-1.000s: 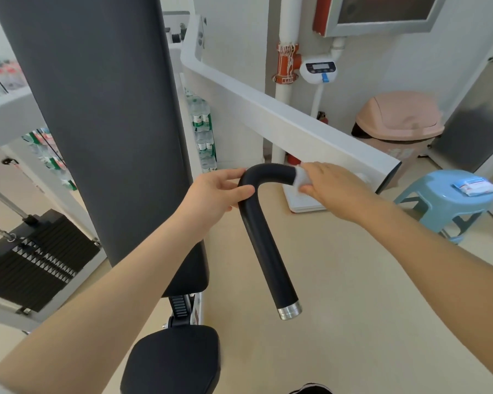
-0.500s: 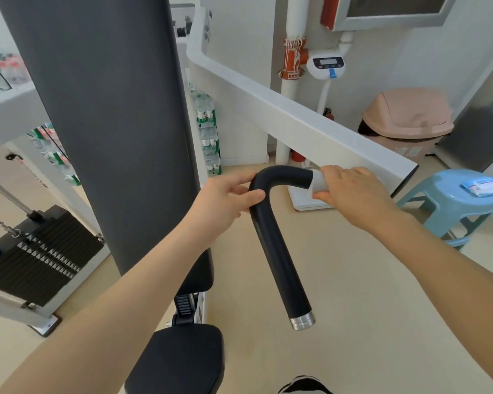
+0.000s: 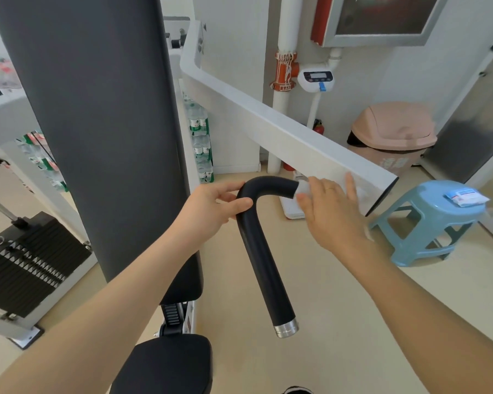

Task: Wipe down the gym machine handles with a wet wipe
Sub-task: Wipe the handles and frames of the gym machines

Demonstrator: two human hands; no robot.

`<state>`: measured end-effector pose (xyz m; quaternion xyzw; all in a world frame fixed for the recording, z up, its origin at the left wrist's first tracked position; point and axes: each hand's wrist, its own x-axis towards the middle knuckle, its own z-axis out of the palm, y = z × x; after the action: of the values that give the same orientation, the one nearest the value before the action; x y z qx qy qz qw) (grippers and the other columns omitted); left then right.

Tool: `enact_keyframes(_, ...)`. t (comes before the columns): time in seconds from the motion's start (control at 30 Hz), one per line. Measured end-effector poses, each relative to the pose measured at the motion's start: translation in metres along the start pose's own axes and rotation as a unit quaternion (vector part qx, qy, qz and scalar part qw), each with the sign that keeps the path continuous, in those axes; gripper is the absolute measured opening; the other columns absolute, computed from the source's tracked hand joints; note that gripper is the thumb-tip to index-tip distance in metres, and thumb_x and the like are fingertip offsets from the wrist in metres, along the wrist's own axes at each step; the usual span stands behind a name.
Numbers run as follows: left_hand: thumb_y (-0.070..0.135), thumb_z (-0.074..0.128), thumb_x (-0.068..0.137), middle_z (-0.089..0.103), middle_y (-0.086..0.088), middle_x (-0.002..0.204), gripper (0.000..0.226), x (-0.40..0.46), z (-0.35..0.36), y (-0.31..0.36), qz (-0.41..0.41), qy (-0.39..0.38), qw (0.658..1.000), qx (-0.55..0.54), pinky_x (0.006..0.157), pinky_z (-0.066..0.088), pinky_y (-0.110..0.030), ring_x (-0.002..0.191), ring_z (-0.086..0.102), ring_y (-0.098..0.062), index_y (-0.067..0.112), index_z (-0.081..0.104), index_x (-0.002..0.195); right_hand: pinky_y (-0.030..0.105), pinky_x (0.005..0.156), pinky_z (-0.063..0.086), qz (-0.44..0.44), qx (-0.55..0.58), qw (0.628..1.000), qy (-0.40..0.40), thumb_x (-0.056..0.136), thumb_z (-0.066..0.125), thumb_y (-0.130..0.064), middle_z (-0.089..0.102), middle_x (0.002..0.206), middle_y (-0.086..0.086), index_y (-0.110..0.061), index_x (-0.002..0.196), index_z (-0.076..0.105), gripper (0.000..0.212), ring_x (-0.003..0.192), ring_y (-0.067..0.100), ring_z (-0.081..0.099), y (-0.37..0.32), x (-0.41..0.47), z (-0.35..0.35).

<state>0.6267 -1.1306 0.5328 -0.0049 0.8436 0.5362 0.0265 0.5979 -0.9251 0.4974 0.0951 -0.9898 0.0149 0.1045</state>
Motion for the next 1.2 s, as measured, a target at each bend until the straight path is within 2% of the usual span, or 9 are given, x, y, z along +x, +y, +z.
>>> enact_keyframes(0.17, 0.023, 0.061, 0.087, 0.067, 0.015, 0.078, 0.027, -0.004, 0.001, -0.007, -0.001, -0.008, 0.999, -0.047, 0.07, 0.049, -0.019, 0.069, 0.062, 0.003, 0.031, 0.059, 0.113, 0.034, 0.116, 0.008, -0.121, 0.209, 0.97, 0.004, 0.101, 0.022, -0.03, 0.046, 0.141, 0.005, -0.014, 0.138, 0.041, 0.044, 0.133, 0.019, 0.035, -0.064, 0.026, -0.016)
enact_keyframes(0.37, 0.006, 0.06, 0.086, 0.07, 0.006, 0.106, 0.037, -0.03, -0.004, -0.023, 0.023, -0.024, 0.997, -0.068, 0.09, 0.049, -0.029, 0.096, 0.066, -0.007, 0.024, 0.057, 0.118, 0.025, 0.114, -0.007, -0.27, 0.247, 0.928, -0.067, 0.098, 0.012, -0.039, 0.01, 0.157, -0.005, -0.018, 0.147, 0.019, 0.055, 0.144, 0.006, -0.004, -0.065, -0.02, -0.015)
enact_keyframes(0.5, -0.013, 0.043, 0.086, 0.068, 0.004, 0.11, 0.051, -0.042, -0.006, -0.025, 0.009, 0.011, 0.992, -0.124, 0.088, 0.053, -0.032, 0.1, 0.066, -0.012, 0.027, 0.053, 0.116, 0.022, 0.116, -0.006, -0.258, 0.296, 0.912, -0.118, 0.097, 0.015, -0.044, -0.007, 0.157, -0.006, -0.015, 0.148, 0.004, 0.06, 0.139, 0.0, -0.017, -0.072, -0.054, -0.01)
enact_keyframes(0.63, -0.006, 0.043, 0.089, 0.064, 0.005, 0.118, 0.047, -0.049, 0.008, -0.021, -0.004, 0.029, 0.994, -0.106, 0.086, 0.053, -0.026, 0.105, 0.062, -0.011, 0.024, 0.054, 0.124, 0.013, 0.107, 0.013, -0.104, 0.483, 0.864, -0.098, 0.102, 0.027, -0.026, 0.013, 0.156, 0.005, -0.007, 0.147, 0.014, 0.05, 0.139, 0.006, 0.017, -0.083, -0.035, -0.027)
enact_keyframes(0.73, -0.003, 0.039, 0.091, 0.059, 0.006, 0.125, 0.047, -0.057, 0.021, -0.02, -0.02, 0.066, 0.995, -0.079, 0.085, 0.052, -0.017, 0.107, 0.059, -0.004, 0.021, 0.054, 0.128, 0.038, 0.095, 0.046, 0.047, 0.621, 0.779, -0.068, 0.102, 0.029, -0.024, 0.055, 0.118, 0.018, -0.004, 0.12, 0.048, 0.033, 0.103, 0.022, 0.055, -0.084, -0.025, -0.041)
enact_keyframes(0.87, 0.007, 0.044, 0.093, 0.059, 0.002, 0.128, 0.044, -0.063, 0.031, -0.017, -0.02, 0.077, 0.993, -0.091, 0.094, 0.05, -0.027, 0.108, 0.06, -0.007, 0.021, 0.047, 0.134, 0.016, 0.089, 0.04, -0.017, 0.545, 0.837, -0.05, 0.1, 0.035, -0.024, 0.047, 0.138, 0.004, -0.013, 0.137, 0.04, 0.039, 0.119, 0.017, 0.049, -0.085, -0.041, -0.024)
enact_keyframes(0.93, 0.01, 0.045, 0.094, 0.052, 0.007, 0.133, 0.049, -0.068, 0.04, -0.018, -0.041, 0.099, 0.988, -0.116, 0.094, 0.049, -0.026, 0.107, 0.06, -0.006, 0.022, 0.035, 0.141, 0.017, 0.077, 0.045, -0.005, 0.519, 0.848, -0.104, 0.099, 0.037, -0.033, 0.058, 0.12, 0.006, -0.012, 0.128, 0.047, 0.038, 0.106, 0.02, 0.057, -0.08, -0.058, -0.009)
enact_keyframes(1.07, 0.015, 0.051, 0.093, 0.059, 0.011, 0.123, 0.04, -0.077, 0.056, -0.019, -0.055, 0.097, 0.985, -0.13, 0.094, 0.05, -0.031, 0.102, 0.063, -0.004, 0.026, 0.045, 0.131, 0.028, 0.075, 0.052, 0.093, 0.628, 0.734, -0.24, 0.097, 0.035, -0.043, 0.064, 0.093, 0.007, -0.011, 0.105, 0.06, 0.041, 0.087, 0.02, 0.063, -0.065, -0.042, -0.018)
enact_keyframes(1.2, 0.016, 0.055, 0.089, 0.065, 0.008, 0.109, 0.026, -0.078, 0.059, -0.015, -0.075, 0.17, 0.98, -0.075, 0.095, 0.049, -0.035, 0.1, 0.061, -0.007, 0.023, 0.059, 0.114, 0.037, 0.097, 0.046, 0.09, 0.661, 0.71, -0.225, 0.098, 0.04, -0.033, 0.063, 0.104, 0.004, -0.007, 0.11, 0.058, 0.034, 0.102, 0.021, 0.059, -0.064, -0.008, -0.031)
